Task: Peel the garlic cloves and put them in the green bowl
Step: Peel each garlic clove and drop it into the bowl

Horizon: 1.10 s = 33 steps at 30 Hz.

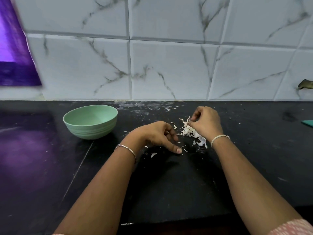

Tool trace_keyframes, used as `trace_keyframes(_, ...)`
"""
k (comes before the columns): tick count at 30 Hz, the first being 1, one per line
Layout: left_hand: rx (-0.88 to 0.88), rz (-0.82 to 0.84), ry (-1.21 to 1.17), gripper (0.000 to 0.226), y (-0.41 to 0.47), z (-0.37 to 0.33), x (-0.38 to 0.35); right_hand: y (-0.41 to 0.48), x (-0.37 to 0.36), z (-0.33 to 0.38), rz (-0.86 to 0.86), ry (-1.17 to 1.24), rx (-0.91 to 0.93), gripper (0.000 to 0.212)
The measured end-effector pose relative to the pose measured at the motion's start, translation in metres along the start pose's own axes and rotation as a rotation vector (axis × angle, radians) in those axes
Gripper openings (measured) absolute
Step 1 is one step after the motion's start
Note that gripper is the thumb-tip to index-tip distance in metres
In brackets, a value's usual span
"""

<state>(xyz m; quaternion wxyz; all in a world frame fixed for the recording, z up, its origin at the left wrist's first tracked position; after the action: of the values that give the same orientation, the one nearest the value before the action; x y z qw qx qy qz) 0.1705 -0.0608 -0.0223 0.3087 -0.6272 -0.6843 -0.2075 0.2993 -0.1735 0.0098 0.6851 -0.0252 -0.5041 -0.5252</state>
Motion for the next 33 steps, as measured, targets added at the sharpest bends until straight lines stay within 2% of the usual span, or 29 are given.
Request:
trace_keyframes(4,-0.003,0.072,0.09,0.028,0.0,0.0,-0.011,0.0,-0.002,0.0,0.032,0.05,0.04,0.023)
trace_keyframes(8,-0.014,0.02,0.127,0.015,0.002,0.002,-0.008,0.0,-0.011,0.005,0.108,0.155,0.067,0.023)
trace_keyframes(11,-0.015,-0.101,0.053,0.008,0.004,0.003,0.003,-0.002,-0.016,0.015,0.238,0.335,0.103,0.017)
trace_keyframes(13,0.042,-0.248,-0.098,0.011,0.004,0.012,0.016,-0.007,-0.021,0.023,0.388,0.517,0.085,0.018)
trace_keyframes(15,0.12,-0.362,-0.239,0.016,0.005,0.023,0.026,-0.013,-0.024,0.029,0.471,0.583,0.096,0.018)
trace_keyframes(20,0.183,-0.401,-0.493,0.02,0.002,0.026,0.026,-0.014,-0.022,0.036,0.284,0.349,0.202,0.008)
trace_keyframes(27,0.164,-0.488,-0.522,0.005,0.003,0.029,0.026,-0.018,-0.021,0.044,0.192,0.281,0.229,0.007)
trace_keyframes(30,0.115,-0.545,-0.581,0.014,0.003,0.027,0.027,-0.016,-0.021,0.046,0.141,0.196,0.248,0.008)
trace_keyframes(33,0.065,-0.595,-0.544,0.015,0.001,0.023,0.03,-0.016,-0.023,0.048,0.117,0.121,0.29,0.013)
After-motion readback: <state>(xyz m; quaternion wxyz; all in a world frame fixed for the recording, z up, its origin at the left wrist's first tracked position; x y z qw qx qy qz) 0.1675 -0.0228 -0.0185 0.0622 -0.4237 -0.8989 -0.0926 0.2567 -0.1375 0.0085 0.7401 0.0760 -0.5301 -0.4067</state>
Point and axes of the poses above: each hand's wrist, its own y-axis towards the middle knuckle, its own x-axis out of the back of the hand, z = x × y, the point moved 7 cm from there along y, towards the middle knuckle, and after that the axes turned 2 degrees about z, right-handed, at the moved point
